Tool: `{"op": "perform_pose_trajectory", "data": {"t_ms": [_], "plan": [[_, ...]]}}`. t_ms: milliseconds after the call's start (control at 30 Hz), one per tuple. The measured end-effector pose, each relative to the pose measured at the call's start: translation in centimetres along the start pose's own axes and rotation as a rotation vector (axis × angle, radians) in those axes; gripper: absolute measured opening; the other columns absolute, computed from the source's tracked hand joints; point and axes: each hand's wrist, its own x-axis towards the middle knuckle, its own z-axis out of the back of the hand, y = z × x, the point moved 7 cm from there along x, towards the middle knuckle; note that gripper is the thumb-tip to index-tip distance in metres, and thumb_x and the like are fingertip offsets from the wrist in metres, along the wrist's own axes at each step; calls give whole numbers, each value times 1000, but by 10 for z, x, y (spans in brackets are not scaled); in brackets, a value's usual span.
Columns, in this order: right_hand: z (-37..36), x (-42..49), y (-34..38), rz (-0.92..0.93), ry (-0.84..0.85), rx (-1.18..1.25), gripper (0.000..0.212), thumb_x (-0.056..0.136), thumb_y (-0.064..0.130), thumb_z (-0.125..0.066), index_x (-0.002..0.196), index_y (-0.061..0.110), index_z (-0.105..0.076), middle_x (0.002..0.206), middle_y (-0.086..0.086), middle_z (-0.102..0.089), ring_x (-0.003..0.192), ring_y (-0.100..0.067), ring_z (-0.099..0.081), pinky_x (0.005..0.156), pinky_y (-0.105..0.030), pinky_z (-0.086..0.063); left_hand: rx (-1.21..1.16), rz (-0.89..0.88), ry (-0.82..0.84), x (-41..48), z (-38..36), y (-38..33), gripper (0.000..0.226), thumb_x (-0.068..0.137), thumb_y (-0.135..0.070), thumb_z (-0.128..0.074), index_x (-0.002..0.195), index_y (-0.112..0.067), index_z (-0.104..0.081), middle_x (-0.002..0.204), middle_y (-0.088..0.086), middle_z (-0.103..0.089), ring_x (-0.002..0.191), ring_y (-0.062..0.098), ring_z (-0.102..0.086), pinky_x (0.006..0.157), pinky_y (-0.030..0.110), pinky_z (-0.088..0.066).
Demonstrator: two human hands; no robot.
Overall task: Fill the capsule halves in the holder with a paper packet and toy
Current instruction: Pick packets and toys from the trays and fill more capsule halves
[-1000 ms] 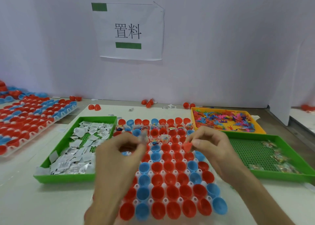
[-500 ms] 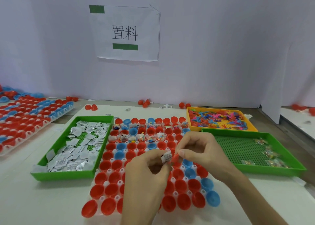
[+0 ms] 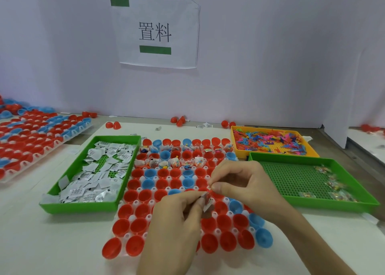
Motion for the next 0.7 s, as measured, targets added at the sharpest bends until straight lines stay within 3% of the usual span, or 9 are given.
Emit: {"op": "perform_pose_trajectory", "data": {"t_ms": [200,500,633,700], "plan": [[-10,0,-3,41,87,-83,10,84,12,-76,92,19,-79,90,3,-71,84,-18,-68,77,-25,-54,-1,49,93,-2,-8,9,38,100,-14,-56,84,-46,-71,83,-19,-76,83,2,-73,85,31,-59],[-4,1,-1,92,44,-39,10,82,20,-77,91,23,-79,95,2,-67,88,-20,-65,74,-35,-54,-232,3,201,-5,-15,-3,29,98,-12,-58,106,-38,-68,100,-19,-76,96,4,-73,90,21,-55],[-7,0,-3,74,44,-62,11,84,19,-76,94,22,-79,95,1,-69,87,-22,-66,74,-42,-55,-155,-54,76,-4,-11,-2,32,96,-12,-61,103,-42,-67,92,-23,-75,91,-1,-72,89,17,-55],[-8,1,-5,36,38,-85,19,87,14,-73,101,26,-78,97,2,-71,86,-19,-67,74,-35,-57,-96,-95,-25,-3,-6,-3,35,95,-9,-61,102,-43,-68,91,-24,-75,89,-2,-72,84,15,-55]]}}
